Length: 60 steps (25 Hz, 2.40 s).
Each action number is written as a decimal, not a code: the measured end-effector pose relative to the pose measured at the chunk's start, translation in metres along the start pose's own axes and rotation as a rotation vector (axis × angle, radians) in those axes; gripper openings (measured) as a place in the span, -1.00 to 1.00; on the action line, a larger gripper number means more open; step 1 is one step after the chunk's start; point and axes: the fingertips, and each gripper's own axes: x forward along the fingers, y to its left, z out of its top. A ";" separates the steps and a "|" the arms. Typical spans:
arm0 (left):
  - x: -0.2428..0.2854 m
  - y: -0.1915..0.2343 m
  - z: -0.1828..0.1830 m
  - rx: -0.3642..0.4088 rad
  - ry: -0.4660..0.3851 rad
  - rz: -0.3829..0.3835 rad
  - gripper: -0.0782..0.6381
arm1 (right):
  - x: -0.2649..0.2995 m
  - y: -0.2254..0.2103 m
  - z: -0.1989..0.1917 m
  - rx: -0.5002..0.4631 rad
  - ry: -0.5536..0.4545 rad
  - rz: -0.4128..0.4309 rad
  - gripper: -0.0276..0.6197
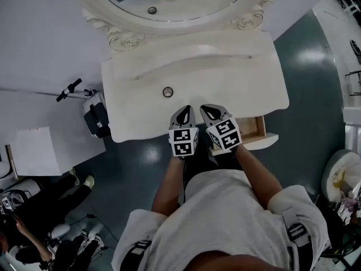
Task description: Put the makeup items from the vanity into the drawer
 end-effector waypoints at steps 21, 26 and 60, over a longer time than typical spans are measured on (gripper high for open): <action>0.030 0.073 -0.022 0.342 0.169 0.038 -0.76 | 0.024 0.004 -0.016 0.073 0.052 -0.067 -0.87; 0.047 0.097 -0.024 0.536 0.272 0.045 -0.76 | 0.022 -0.004 -0.019 0.096 0.055 -0.090 -0.87; 0.092 0.117 -0.044 0.589 0.574 -0.172 -0.19 | -0.025 -0.050 -0.032 0.191 0.029 -0.201 -0.87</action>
